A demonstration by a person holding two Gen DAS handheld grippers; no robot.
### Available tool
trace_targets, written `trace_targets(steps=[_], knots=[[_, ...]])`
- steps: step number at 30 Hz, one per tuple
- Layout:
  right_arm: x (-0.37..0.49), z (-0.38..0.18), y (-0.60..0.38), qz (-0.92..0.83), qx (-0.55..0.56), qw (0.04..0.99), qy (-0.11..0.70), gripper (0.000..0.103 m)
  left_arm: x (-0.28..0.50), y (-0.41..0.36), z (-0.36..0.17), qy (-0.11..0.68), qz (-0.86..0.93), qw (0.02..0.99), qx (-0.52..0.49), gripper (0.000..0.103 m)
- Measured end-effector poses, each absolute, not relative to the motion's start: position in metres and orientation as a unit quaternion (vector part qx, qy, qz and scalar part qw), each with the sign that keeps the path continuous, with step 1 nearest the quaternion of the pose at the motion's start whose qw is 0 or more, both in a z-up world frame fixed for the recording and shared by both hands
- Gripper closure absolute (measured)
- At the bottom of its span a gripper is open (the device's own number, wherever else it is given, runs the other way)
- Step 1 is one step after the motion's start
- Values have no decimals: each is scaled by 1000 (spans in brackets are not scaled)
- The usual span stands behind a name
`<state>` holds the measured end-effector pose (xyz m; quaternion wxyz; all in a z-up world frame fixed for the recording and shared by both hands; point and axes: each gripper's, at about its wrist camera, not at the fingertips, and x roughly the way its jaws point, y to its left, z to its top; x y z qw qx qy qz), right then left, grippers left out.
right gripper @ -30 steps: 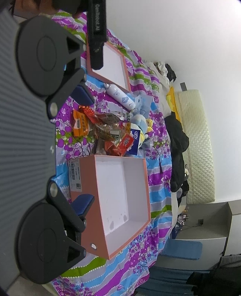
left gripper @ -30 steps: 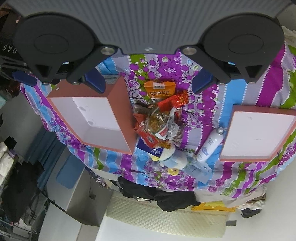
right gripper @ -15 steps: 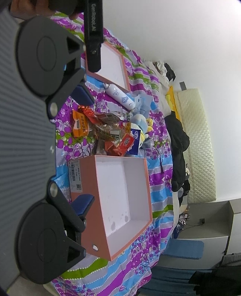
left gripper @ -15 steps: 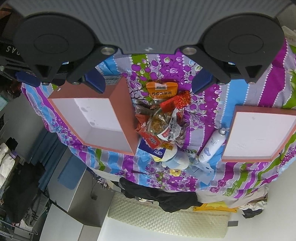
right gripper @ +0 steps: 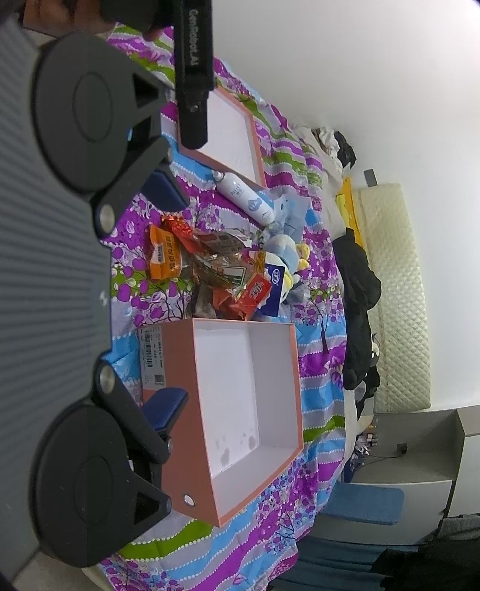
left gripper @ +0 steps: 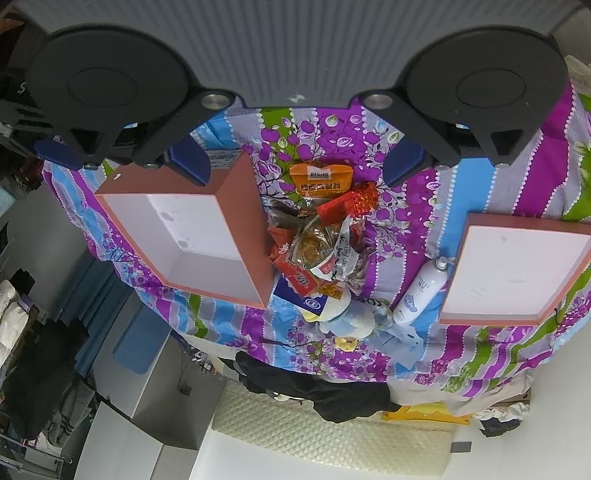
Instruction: Organize snacks
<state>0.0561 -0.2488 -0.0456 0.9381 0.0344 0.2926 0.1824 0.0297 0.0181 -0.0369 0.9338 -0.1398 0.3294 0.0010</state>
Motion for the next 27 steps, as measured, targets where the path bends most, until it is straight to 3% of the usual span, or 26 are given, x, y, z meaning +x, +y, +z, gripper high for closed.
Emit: trace_targets(steps=[27], knots=[[62, -69, -241, 185, 46, 936, 297, 0, 44, 22, -52, 337, -6, 930, -146, 2]])
